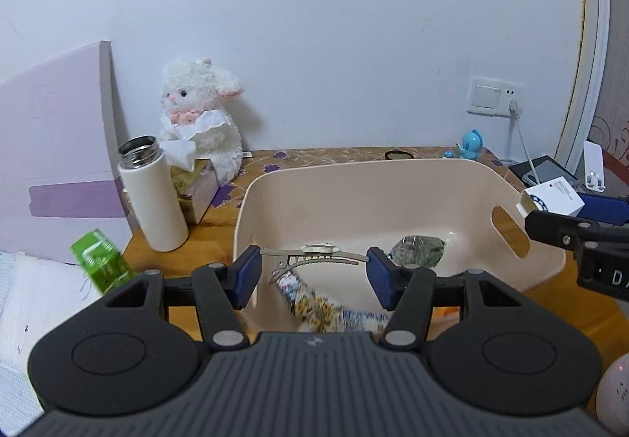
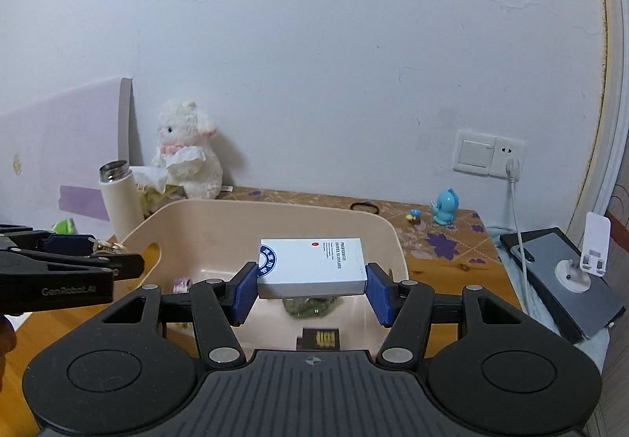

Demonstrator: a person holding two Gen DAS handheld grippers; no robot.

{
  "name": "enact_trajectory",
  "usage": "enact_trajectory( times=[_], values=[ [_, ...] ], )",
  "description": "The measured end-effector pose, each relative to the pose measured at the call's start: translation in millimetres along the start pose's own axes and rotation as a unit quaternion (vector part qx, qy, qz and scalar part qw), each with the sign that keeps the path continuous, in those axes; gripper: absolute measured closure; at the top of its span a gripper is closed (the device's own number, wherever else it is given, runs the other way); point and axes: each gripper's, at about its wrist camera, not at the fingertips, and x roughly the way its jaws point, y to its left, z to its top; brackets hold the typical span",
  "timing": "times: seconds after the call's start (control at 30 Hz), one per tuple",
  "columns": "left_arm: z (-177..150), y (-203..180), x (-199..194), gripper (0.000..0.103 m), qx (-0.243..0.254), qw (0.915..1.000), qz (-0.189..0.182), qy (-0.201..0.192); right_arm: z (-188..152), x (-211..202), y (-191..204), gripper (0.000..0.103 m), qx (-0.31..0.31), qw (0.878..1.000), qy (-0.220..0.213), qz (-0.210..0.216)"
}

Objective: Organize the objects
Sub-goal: 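Lower hair clip and white box into the basket and open both tools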

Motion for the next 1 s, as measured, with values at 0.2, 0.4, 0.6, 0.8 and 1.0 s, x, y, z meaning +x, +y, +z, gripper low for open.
enact_trajectory(
  times=[0.2, 0.4, 0.6, 0.8, 1.0],
  values=[
    [14, -12, 38, 0.043, 0.009, 0.9992, 0.002, 0.04, 6, 33, 0, 0.048, -0.003, 0.999, 0.035, -0.015],
    [6, -23, 76, 0.043, 0.028, 0.995, 0.016, 0.094, -5, 66, -2, 0.048, 0.009, 0.996, 0.086, -0.02],
    [-5, -24, 98, 0.043, 0.046, 0.9899, 0.017, 0.133, -17, 86, -2, 0.047, 0.003, 0.991, 0.128, -0.027],
    [-4, -28, 86, 0.041, 0.059, 0.9907, 0.01, 0.122, -14, 78, -9, 0.028, 0.017, 0.992, 0.125, -0.02],
    [2, -28, 59, 0.021, 0.06, 0.993, 0.013, 0.101, -11, 48, -13, 0.007, 0.014, 0.994, 0.108, -0.025]
  ],
)
